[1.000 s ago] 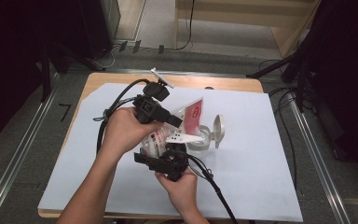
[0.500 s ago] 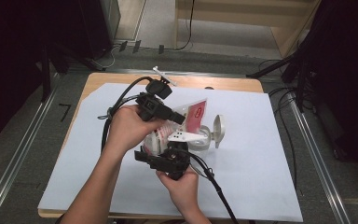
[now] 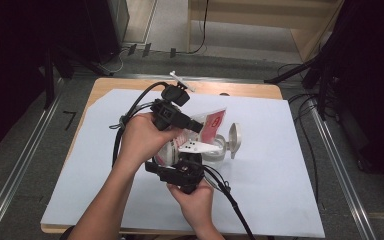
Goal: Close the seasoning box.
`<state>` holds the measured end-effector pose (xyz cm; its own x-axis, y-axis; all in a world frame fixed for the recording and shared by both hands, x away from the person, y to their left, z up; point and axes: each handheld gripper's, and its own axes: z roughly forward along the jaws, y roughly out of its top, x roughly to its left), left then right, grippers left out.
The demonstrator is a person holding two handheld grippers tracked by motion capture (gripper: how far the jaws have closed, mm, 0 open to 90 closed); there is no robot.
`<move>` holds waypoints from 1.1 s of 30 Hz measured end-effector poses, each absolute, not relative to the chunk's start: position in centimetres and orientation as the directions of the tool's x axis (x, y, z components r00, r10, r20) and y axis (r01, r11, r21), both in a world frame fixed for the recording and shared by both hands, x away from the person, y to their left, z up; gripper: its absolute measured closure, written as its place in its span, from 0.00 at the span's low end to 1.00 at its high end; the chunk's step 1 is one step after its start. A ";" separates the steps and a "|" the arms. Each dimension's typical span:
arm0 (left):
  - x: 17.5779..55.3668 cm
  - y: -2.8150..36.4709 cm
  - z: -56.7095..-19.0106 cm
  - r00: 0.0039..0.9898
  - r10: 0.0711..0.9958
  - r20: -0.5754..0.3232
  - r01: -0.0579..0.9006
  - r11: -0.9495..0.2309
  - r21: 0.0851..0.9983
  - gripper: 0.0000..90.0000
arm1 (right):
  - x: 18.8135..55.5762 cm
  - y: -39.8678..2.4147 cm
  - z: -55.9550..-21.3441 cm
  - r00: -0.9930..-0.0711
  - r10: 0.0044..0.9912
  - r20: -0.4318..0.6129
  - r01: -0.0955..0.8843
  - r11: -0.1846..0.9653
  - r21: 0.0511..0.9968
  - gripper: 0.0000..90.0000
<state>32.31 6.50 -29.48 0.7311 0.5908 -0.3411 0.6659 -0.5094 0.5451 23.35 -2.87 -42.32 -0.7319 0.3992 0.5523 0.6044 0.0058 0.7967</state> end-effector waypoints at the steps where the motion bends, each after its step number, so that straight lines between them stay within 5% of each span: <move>1: 32.3 6.4 -29.4 0.732 0.590 -0.342 0.665 -0.508 0.547 0.94 | 23.3 -2.9 -42.2 -0.728 0.392 0.562 0.610 -0.003 0.793 0.70; 17: 33.0 6.3 -29.6 0.731 0.580 -0.361 0.670 -0.505 0.544 0.98 | 23.5 -3.1 -41.9 -0.727 0.417 0.546 0.610 0.026 0.792 0.69; 33: 35.4 4.7 -29.3 0.690 0.595 -0.412 0.723 -0.535 0.437 0.98 | 24.2 -3.6 -41.3 -0.705 0.414 0.576 0.626 -0.017 0.779 0.68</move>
<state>35.39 4.68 -29.33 0.6896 0.5954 -0.4122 0.7231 -0.5349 0.4370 24.21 -3.64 -41.34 -0.7050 0.4142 0.5757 0.6264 -0.0170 0.7793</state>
